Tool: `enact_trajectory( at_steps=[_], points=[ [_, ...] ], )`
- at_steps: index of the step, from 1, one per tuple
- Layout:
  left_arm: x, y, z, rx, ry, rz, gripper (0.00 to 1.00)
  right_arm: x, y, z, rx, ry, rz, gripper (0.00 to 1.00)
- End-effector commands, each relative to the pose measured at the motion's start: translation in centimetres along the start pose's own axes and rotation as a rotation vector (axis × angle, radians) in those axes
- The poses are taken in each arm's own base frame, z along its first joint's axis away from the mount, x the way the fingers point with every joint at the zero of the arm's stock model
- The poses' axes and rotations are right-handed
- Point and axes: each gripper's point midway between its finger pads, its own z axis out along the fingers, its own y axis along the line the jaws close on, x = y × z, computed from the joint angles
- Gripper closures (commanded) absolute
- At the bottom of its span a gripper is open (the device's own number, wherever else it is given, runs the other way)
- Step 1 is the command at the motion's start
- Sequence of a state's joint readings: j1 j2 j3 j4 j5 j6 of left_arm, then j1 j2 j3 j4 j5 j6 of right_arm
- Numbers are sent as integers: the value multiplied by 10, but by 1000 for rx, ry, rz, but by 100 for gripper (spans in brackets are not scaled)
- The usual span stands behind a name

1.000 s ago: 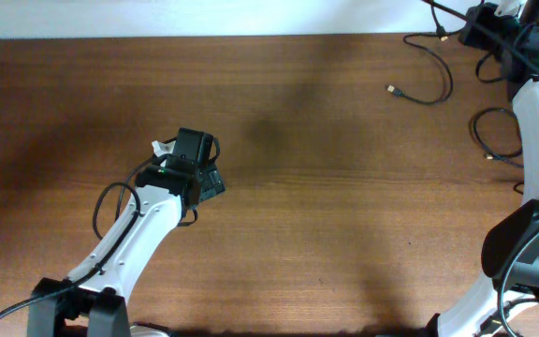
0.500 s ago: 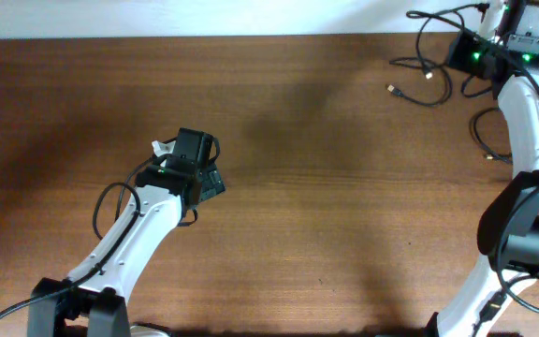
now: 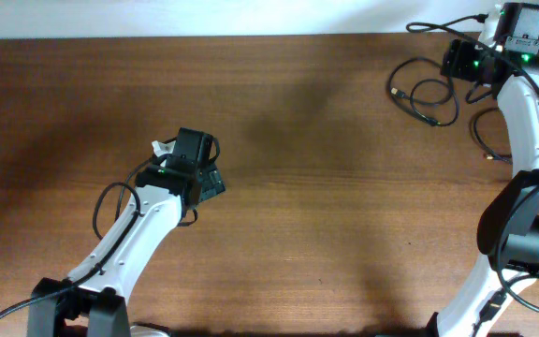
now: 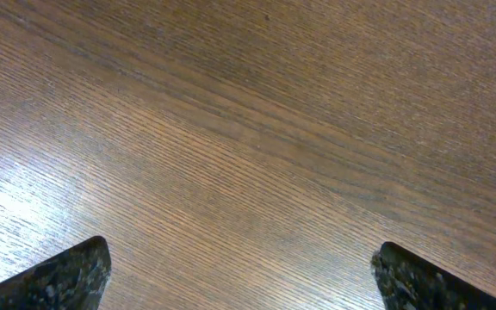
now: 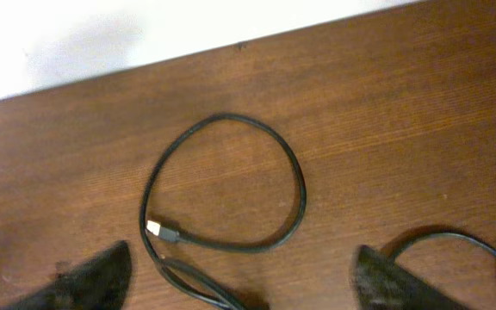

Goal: Untangle cables

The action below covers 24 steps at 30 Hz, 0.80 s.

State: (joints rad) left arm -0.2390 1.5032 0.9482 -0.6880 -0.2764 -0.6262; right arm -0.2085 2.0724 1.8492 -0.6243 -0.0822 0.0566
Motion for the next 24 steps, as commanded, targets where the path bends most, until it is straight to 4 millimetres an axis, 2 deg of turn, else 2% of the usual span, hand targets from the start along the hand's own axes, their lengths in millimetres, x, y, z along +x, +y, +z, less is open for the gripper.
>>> enact_trajectory(
  at_steps=[1, 4, 6, 11, 13, 18, 21, 24],
  points=[
    [2, 1, 1, -3, 4, -10, 1, 2, 1, 0, 10, 15, -3, 0],
    [2, 1, 1, -3, 4, -10, 1, 12, 1, 0, 7, 54, 0, 1],
    [2, 1, 1, -3, 4, -10, 1, 19, 11, -1, -54, 85, 5, 1],
    [2, 1, 1, -3, 4, -10, 1, 19, 66, -16, -373, 97, 19, 1],
    [2, 1, 1, -3, 4, -10, 1, 22, 78, -22, -448, 113, 25, 1],
    [2, 1, 1, -3, 4, -10, 1, 33, 86, -35, -388, 159, -5, 1],
    [2, 1, 1, -3, 4, -10, 1, 40, 102, -57, -347, 170, -124, 1],
    [2, 1, 1, -3, 4, -10, 1, 60, 125, -75, -285, 229, -208, 1]
  ],
)
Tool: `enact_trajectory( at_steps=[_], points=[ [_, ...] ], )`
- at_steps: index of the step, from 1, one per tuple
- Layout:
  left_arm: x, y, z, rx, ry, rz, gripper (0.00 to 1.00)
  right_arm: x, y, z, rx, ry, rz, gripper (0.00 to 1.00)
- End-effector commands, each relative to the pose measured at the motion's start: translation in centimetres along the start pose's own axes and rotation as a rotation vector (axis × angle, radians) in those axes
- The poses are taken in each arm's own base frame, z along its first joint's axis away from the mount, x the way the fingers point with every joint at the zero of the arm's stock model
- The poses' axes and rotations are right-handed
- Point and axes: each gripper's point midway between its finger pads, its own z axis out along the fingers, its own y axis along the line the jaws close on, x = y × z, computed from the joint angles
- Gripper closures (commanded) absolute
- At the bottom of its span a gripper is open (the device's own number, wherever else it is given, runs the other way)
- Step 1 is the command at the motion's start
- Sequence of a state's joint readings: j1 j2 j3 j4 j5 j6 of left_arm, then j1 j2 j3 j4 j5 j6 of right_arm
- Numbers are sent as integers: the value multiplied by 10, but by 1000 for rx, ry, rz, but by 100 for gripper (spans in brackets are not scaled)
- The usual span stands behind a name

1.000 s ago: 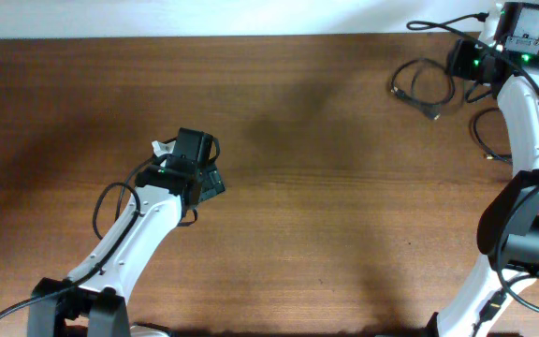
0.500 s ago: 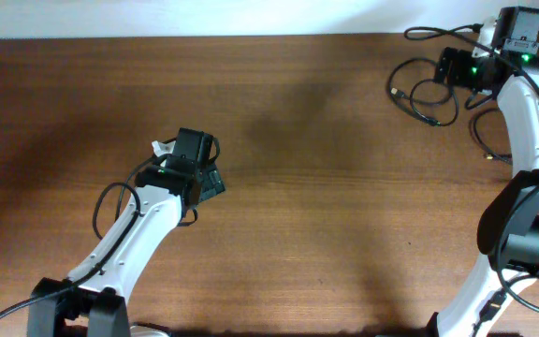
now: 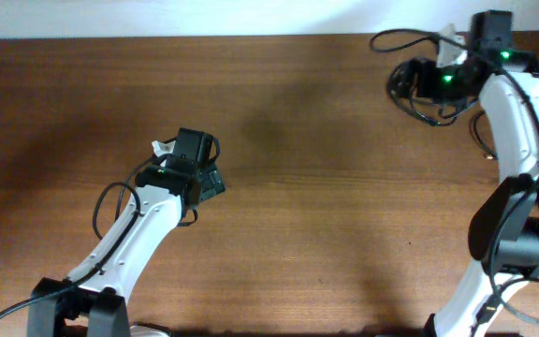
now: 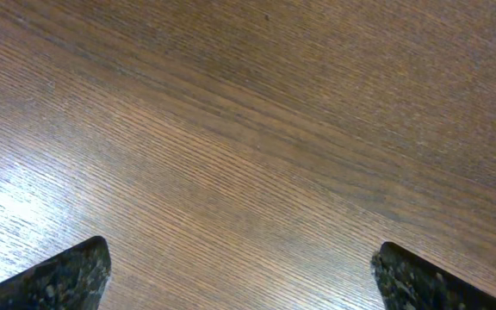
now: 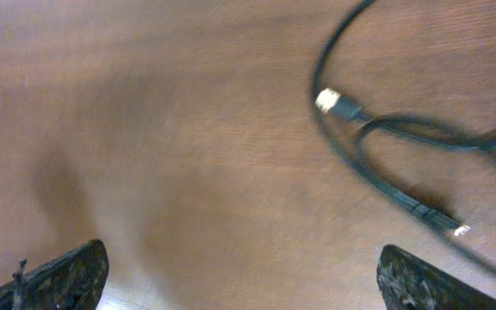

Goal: Untangle cables

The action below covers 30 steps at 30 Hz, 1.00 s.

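Black cables (image 3: 426, 118) lie looped over one another at the table's far right corner, partly hidden under my right arm. In the right wrist view the cables (image 5: 386, 185) cross the upper right, with a metal-tipped plug (image 5: 332, 102) and a second small plug (image 5: 460, 230) showing. My right gripper (image 3: 410, 80) (image 5: 244, 275) stands open beside the loops with bare wood between its fingers. Over bare table at the left middle, my left gripper (image 3: 215, 180) (image 4: 239, 275) is open and holds nothing.
Another thin black cable (image 3: 478, 136) curves on the table to the right of the right arm. The table's far edge (image 3: 251, 36) meets a white wall just behind the cables. The right arm's own wire (image 3: 391, 37) arcs over that edge.
My right gripper has moved left and turned: the cable loop that lay ahead of its fingers now sits at the upper right of its view. The left arm has not moved.
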State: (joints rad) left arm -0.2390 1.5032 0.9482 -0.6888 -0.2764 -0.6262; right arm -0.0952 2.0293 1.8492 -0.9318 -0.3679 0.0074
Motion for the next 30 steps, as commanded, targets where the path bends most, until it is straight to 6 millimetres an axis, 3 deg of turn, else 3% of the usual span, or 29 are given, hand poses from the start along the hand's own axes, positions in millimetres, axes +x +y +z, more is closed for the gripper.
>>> enact_trajectory(
  at_steps=[1, 9, 13, 30],
  points=[
    [1, 1, 1, -2, 3, -10, 1, 4, 47, -28, 69, -11, -147, 1],
    [1, 1, 1, -2, 3, -10, 1, 54, 135, -7, 12, 134, -316, 1],
    [1, 1, 1, -2, 3, -10, 1, 68, 160, -3, -13, 160, -368, 1],
    [1, 1, 1, -2, 3, -10, 1, 74, 167, -2, -20, 176, -382, 1]
  ],
)
